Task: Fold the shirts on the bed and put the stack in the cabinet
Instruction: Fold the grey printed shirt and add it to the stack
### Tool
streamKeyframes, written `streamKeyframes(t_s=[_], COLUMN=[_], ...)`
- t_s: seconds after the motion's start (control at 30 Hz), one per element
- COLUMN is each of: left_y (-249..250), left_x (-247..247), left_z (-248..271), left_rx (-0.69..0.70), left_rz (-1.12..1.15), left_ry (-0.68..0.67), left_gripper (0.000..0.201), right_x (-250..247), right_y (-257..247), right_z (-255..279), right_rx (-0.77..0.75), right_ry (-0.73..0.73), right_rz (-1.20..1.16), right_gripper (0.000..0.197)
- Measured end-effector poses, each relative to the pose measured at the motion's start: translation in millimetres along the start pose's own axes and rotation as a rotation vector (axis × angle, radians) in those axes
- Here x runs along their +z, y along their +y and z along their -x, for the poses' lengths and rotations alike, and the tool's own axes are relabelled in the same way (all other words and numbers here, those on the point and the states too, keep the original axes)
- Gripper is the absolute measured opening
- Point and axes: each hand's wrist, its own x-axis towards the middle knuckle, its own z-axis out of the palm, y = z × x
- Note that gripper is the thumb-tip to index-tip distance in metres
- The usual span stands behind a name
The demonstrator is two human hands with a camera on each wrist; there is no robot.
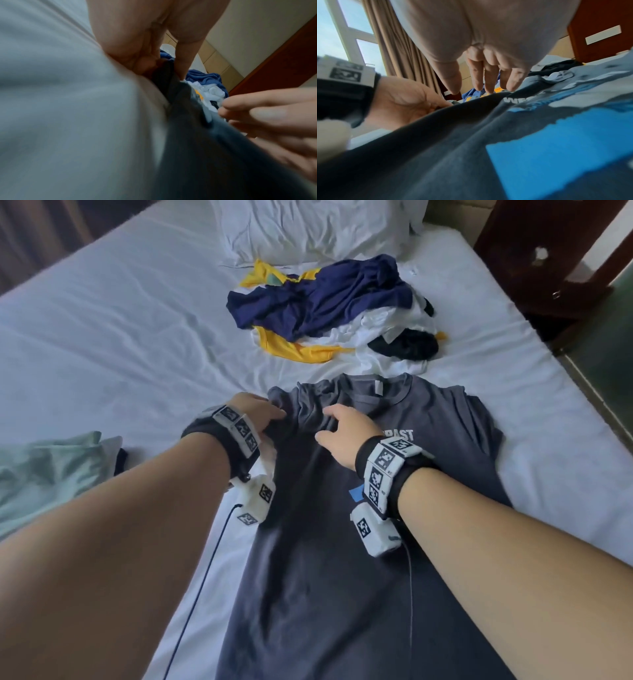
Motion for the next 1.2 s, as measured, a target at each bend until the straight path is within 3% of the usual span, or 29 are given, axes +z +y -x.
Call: streamKeyframes(t_s=[0.17, 0.27, 0.33, 0.47, 0.8, 0.9, 0.93, 1.1, 1.2], left_y=[-9.4, -23.9, -39.5, -60.6, -80.6, -89.3, -85.6, -72.3, -81.9], left_x=[-36.2, -70.1, -86.2, -96.5, -96.8, -99.5, -99.4, -95.8, -94.7], left_z=[0.1, 2.5, -0.7, -6.7, -10.8, -25.9, -23.0, 5.6, -2.0], left_rx=[0.031, 0.027, 0.014, 0.015, 0.000, -0.030, -0.042, -0.111, -0.134], left_rz=[0.412, 0.511, 0.467, 0.275, 0.266, 0.280, 0.289, 0.499, 0.641], left_ry=[0.052, 0.144, 0.189, 0.188, 0.235, 0.204, 0.182, 0.064, 0.056], left_gripper=[0.008, 0.015, 0.021, 0.006, 0.028, 0.069, 0.067, 0.023, 0.028], right_x=[12.4, 28.2, 39.4, 61.0, 64.4, 60.8, 59.8, 63.8, 67.6], right_y=[-23.3, -40.1, -49.8, -58.7, -62.0, -68.3, -69.9, -66.8, -66.4], right_z=[-19.7, -39.3, -47.6, -51.2, -62.7, -63.6, -63.8, -72.8, -81.7], right_rx=[-0.063, -0.061, -0.054, -0.020, 0.033, 0.014, 0.001, -0.007, -0.016], right_ry=[-0.077, -0.135, -0.172, -0.239, -0.282, -0.269, -0.261, -0.255, -0.263], right_rz=[0.086, 0.163, 0.206, 0.333, 0.500, 0.486, 0.477, 0.468, 0.498], right_gripper=[0.064, 0.079, 0.084, 0.095, 0.146, 0.145, 0.141, 0.122, 0.120])
